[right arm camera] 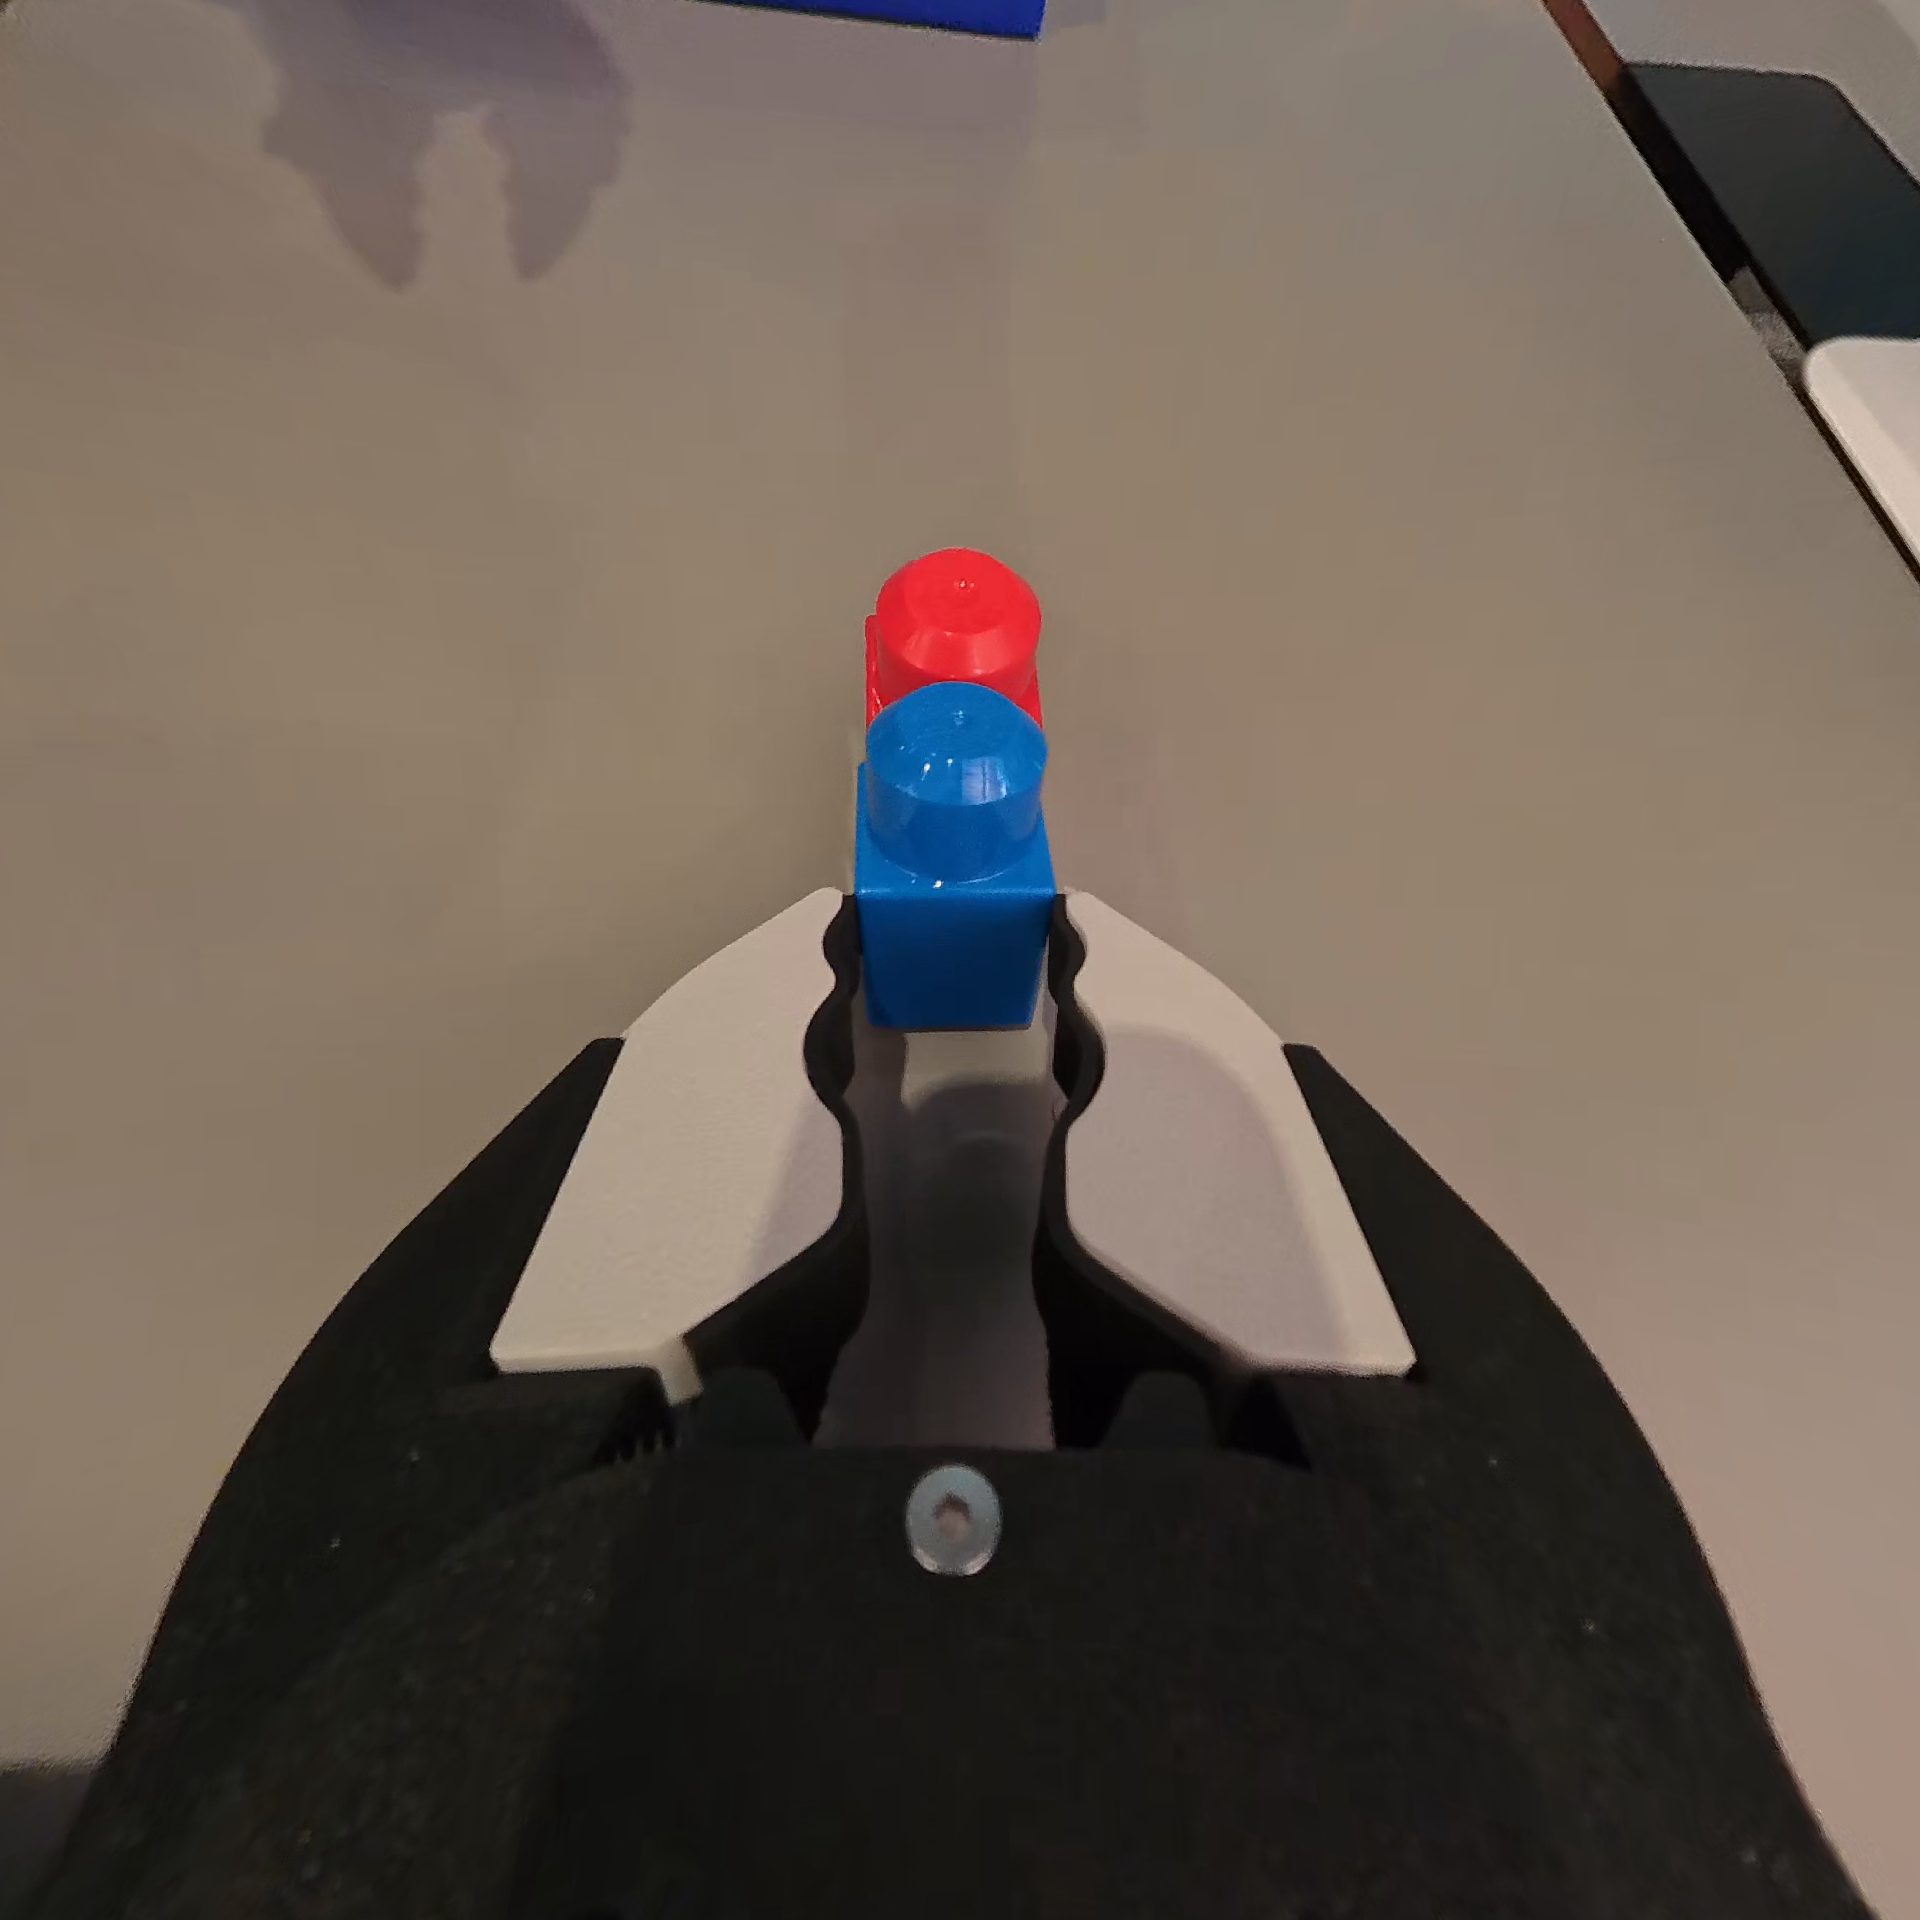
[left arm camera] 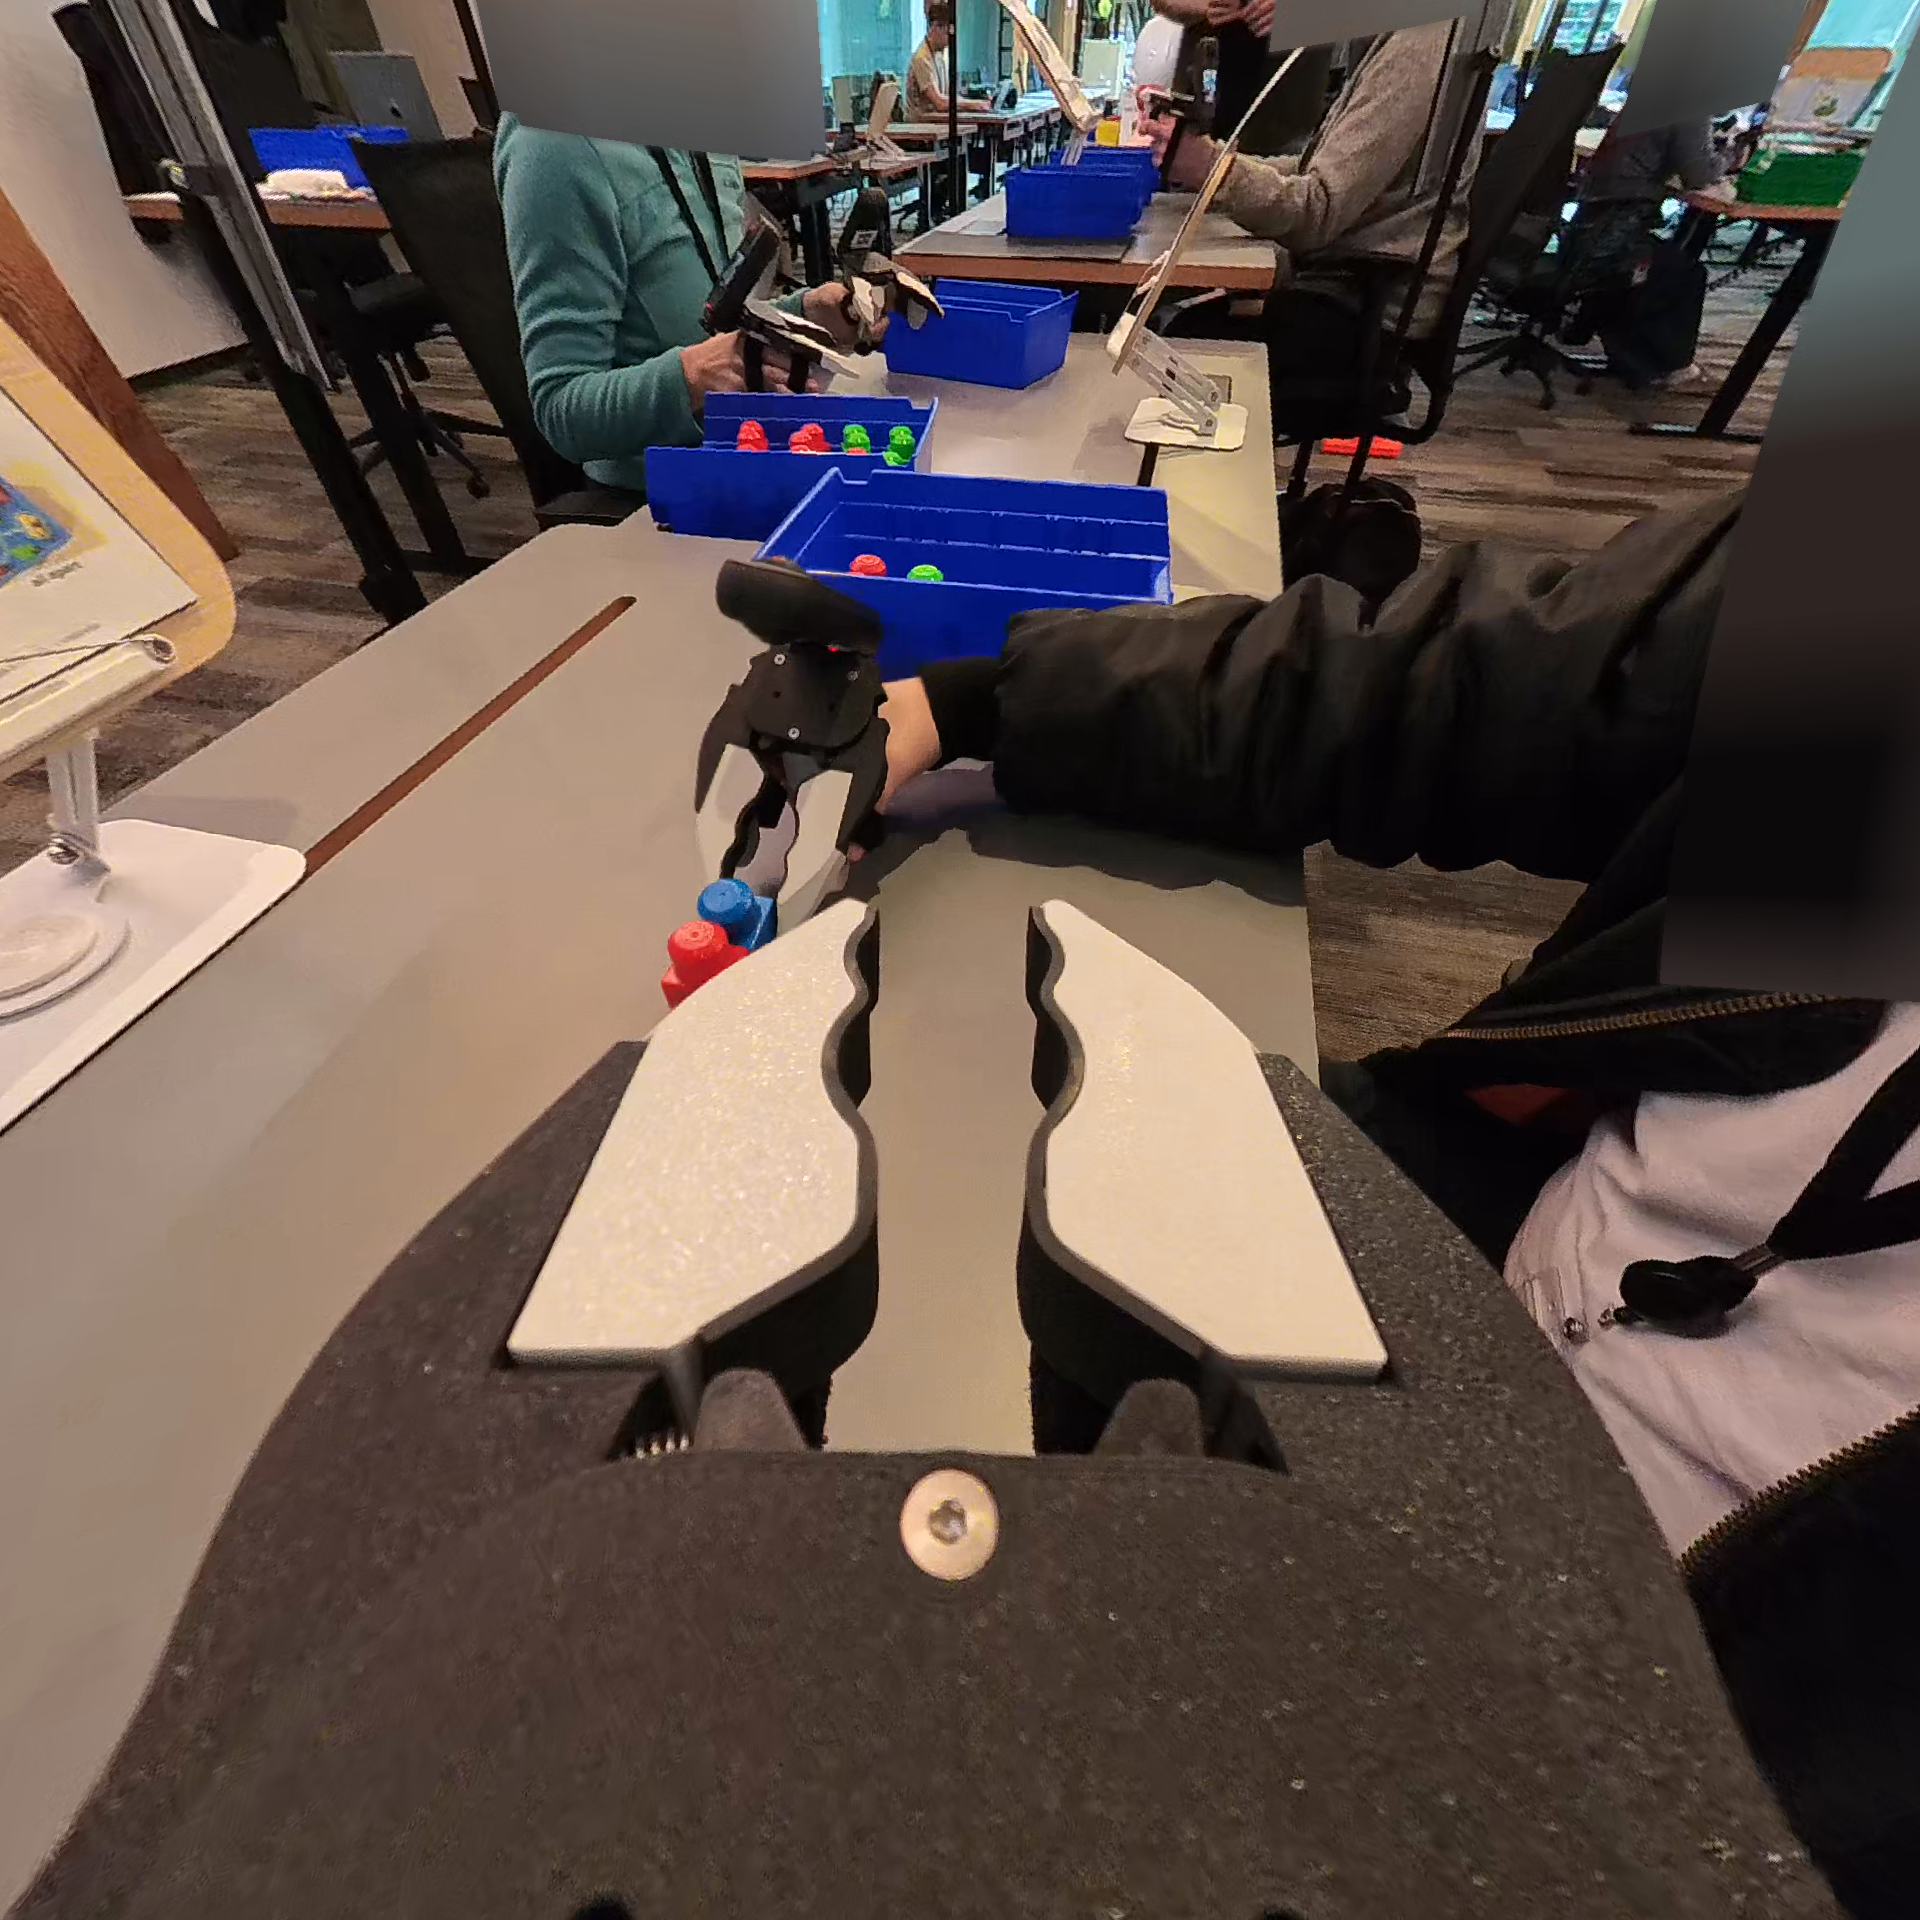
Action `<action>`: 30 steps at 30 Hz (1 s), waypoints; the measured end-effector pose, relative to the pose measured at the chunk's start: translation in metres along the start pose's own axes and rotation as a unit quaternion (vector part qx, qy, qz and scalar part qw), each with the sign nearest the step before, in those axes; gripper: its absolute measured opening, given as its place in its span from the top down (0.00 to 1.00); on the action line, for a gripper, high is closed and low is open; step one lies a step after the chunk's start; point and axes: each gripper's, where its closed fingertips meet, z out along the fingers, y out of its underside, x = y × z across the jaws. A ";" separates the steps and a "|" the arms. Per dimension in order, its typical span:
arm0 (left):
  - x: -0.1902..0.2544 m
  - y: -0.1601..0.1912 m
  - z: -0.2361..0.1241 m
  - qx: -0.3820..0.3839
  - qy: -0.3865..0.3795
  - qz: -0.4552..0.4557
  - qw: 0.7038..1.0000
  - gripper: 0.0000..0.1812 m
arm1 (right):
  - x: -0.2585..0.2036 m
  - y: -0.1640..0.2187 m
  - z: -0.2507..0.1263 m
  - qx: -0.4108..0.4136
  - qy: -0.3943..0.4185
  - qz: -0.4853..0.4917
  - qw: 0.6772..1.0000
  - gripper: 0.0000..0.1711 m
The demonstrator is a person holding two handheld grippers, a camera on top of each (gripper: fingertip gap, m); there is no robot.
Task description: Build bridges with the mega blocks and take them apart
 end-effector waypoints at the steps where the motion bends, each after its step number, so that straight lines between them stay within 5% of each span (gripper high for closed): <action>1: -0.001 0.000 -0.003 0.000 -0.003 0.000 1.000 0.85 | 0.000 -0.004 0.006 0.000 -0.004 -0.003 1.000 0.80; 11: -0.003 0.007 -0.028 -0.002 -0.022 0.000 1.000 0.85 | -0.005 -0.023 0.046 -0.023 -0.031 -0.019 0.999 0.80; 30: -0.007 0.011 -0.059 -0.009 -0.066 0.009 0.998 0.84 | -0.001 -0.025 0.037 -0.012 0.015 -0.015 1.000 0.78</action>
